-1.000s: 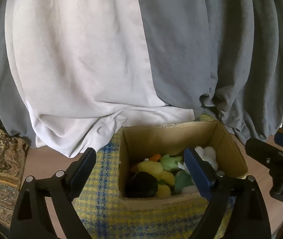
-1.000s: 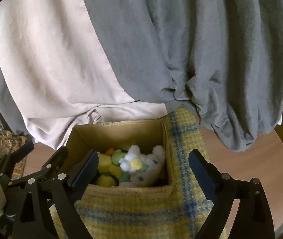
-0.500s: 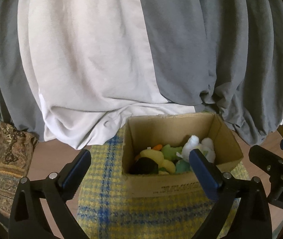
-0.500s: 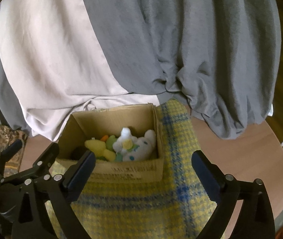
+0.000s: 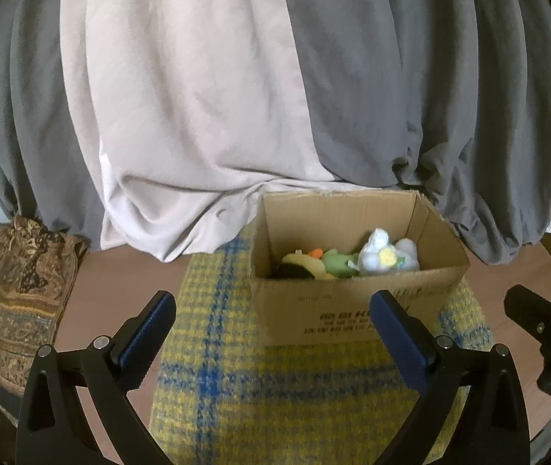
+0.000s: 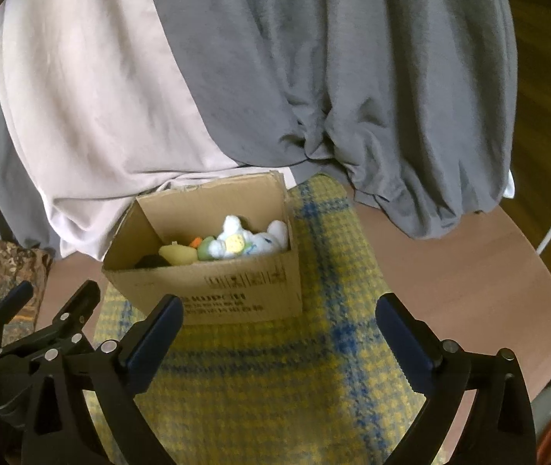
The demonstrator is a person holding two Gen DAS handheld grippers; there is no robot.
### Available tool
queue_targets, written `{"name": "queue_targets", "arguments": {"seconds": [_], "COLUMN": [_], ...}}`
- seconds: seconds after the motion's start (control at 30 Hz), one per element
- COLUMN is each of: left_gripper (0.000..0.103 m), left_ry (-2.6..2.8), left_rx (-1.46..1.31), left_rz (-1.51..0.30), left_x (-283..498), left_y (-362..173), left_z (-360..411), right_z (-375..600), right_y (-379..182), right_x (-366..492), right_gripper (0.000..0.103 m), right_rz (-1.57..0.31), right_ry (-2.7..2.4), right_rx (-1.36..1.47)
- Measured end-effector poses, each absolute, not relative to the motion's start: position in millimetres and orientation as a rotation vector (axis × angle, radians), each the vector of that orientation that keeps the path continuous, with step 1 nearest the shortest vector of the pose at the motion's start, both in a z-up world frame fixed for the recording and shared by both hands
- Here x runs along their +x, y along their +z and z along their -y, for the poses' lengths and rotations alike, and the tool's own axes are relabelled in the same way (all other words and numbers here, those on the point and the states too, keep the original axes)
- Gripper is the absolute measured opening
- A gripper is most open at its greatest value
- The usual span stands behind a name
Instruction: Organize objects
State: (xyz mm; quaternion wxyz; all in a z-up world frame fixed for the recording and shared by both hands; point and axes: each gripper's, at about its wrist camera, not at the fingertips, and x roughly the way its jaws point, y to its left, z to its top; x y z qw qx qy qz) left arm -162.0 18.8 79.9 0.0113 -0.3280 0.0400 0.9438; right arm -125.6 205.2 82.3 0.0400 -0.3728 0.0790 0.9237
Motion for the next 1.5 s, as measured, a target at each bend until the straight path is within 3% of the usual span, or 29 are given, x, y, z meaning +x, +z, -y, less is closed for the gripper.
{"name": "queue_targets", "arguments": {"seconds": [1.5], "left_gripper": [0.102], "left_ry": [2.909], "left_rx": [-1.227], "left_rz": [-0.158], "left_x": [-41.0], "left_y": [-25.8], "left_z": [-10.7], "right_z": [-210.1], "right_y": [-15.1], "right_x": [-4.5], "right_gripper": [0.100], "right_rz": [-0.255], "right_ry": [2.730], "right_rx": [-1.192]}}
